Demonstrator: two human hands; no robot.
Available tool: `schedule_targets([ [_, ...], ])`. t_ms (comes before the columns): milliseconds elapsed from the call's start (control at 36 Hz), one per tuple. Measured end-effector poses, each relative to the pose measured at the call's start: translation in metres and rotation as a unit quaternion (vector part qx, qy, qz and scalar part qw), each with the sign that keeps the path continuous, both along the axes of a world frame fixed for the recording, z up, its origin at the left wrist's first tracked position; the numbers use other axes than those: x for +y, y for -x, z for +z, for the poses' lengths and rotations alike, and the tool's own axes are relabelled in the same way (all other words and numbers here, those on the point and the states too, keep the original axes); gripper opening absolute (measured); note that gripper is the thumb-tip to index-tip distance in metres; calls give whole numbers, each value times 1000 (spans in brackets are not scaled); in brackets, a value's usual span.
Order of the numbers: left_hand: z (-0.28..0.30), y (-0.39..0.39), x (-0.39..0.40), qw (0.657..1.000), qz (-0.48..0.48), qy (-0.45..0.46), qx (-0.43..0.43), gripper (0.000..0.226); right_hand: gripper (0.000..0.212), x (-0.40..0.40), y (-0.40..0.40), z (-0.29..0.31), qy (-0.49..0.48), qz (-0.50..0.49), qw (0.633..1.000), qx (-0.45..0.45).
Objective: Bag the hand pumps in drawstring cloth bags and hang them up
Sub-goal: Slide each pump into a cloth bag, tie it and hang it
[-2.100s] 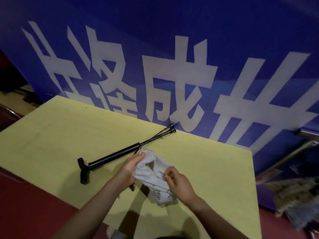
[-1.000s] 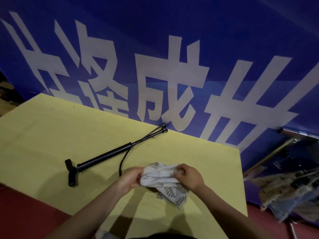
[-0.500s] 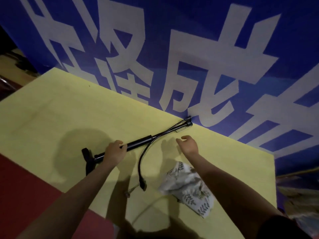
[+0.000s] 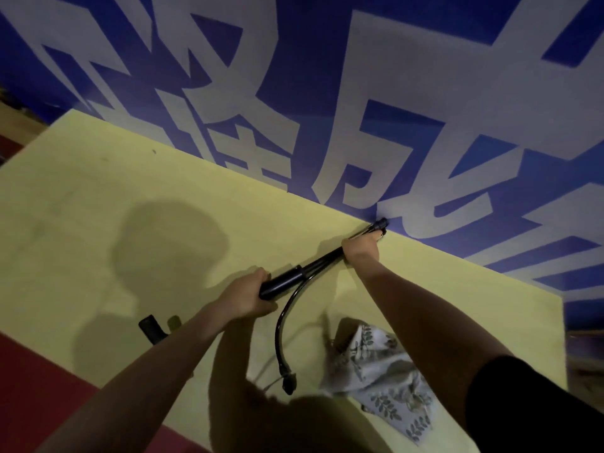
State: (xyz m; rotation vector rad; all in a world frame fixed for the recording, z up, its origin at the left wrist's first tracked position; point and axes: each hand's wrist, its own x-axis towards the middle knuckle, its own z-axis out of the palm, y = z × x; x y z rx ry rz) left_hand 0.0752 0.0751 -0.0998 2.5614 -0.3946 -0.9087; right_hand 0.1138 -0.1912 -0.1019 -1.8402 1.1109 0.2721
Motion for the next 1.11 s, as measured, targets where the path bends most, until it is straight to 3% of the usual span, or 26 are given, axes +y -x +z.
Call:
schedule_targets([
  [167,18,4,-8,984,96,123,84,31,76,-6,4,15,-131,-92,985,-67],
  [278,34,11,-10,974,148,142,94,42,81,-18,14,31,-182,-96,973,-102],
  [472,80,27,-14,979,134,140,55,44,64,-20,40,91,-244,-107,935,-233],
  [611,118,45,-14,981,129,147,13,46,38,-26,68,133,-146,-78,952,-259],
  [722,147,67,-15,973,136,186,-16,44,50,-34,91,154,-104,-106,947,-285],
  [833,163,93,-20,967,132,211,-52,38,57,-46,129,173,-152,-102,918,-351],
  [1111,173,147,-45,972,66,156,-161,24,22,-106,191,202,-253,-186,844,-434],
])
